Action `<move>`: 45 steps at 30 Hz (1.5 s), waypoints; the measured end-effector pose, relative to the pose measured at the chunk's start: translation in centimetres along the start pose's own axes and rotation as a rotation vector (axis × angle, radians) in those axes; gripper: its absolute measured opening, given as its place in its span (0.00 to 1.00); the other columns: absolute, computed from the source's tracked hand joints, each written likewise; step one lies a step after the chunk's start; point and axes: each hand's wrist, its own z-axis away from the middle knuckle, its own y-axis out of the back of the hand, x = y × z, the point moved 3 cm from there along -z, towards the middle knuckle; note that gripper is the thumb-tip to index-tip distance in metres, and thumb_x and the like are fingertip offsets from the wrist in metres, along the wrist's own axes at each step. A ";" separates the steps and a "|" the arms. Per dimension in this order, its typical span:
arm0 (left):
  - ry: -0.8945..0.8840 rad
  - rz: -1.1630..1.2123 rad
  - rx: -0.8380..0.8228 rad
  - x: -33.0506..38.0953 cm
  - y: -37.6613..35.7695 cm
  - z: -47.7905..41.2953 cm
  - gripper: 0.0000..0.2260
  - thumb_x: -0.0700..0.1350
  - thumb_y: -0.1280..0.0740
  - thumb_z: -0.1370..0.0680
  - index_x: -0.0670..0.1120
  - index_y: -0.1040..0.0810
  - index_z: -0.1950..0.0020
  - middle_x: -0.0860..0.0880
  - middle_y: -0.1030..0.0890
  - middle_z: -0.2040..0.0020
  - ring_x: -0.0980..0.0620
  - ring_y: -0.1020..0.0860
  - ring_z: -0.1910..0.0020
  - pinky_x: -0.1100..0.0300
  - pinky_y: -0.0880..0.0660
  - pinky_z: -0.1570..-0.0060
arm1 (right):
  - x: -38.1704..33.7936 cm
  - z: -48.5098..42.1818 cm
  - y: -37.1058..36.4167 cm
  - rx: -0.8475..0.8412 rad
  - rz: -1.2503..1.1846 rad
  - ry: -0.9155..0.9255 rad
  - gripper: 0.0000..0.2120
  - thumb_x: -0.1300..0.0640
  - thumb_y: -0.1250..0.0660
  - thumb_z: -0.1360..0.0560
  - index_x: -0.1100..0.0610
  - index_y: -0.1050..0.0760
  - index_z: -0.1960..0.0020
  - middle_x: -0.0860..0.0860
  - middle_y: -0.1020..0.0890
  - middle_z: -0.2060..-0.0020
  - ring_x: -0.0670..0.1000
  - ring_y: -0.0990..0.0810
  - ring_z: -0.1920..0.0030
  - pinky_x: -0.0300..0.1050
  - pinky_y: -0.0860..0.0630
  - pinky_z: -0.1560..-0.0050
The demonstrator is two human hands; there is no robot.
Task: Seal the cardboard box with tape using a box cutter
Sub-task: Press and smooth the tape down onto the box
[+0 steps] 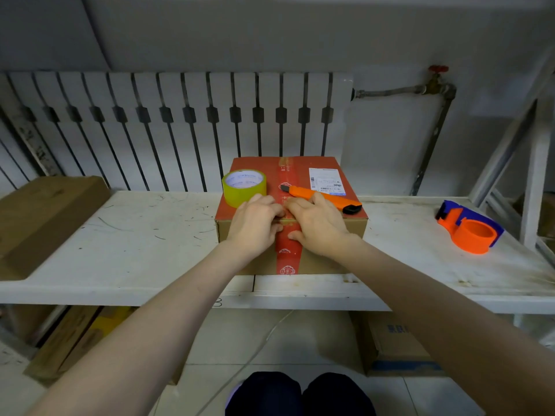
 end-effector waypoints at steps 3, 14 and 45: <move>0.010 -0.011 -0.004 -0.1 0.0 0.0 0.11 0.45 0.30 0.28 0.47 0.20 0.46 0.49 0.20 0.47 0.46 0.27 0.45 0.51 0.28 0.50 | 0.0 -0.5 0.5 -0.043 -0.034 -0.019 0.27 0.46 0.30 0.30 0.53 0.32 0.35 0.50 0.24 0.39 0.55 0.32 0.40 0.49 0.30 0.46; 0.051 -0.016 -0.030 0.1 0.0 -0.1 0.12 0.47 0.31 0.27 0.48 0.21 0.44 0.49 0.19 0.47 0.47 0.28 0.44 0.52 0.29 0.47 | 1.5 1.2 -0.6 0.039 -0.184 -0.060 0.31 0.48 0.28 0.30 0.57 0.33 0.32 0.52 0.26 0.36 0.54 0.33 0.38 0.48 0.33 0.37; 0.045 -0.086 0.015 0.2 -0.7 0.5 0.15 0.45 0.28 0.31 0.50 0.24 0.45 0.52 0.22 0.49 0.48 0.28 0.45 0.54 0.35 0.49 | 1.5 2.0 -0.3 0.287 -0.366 -0.052 0.08 0.57 0.32 0.26 0.59 0.19 0.51 0.53 0.17 0.53 0.56 0.24 0.51 0.52 0.25 0.52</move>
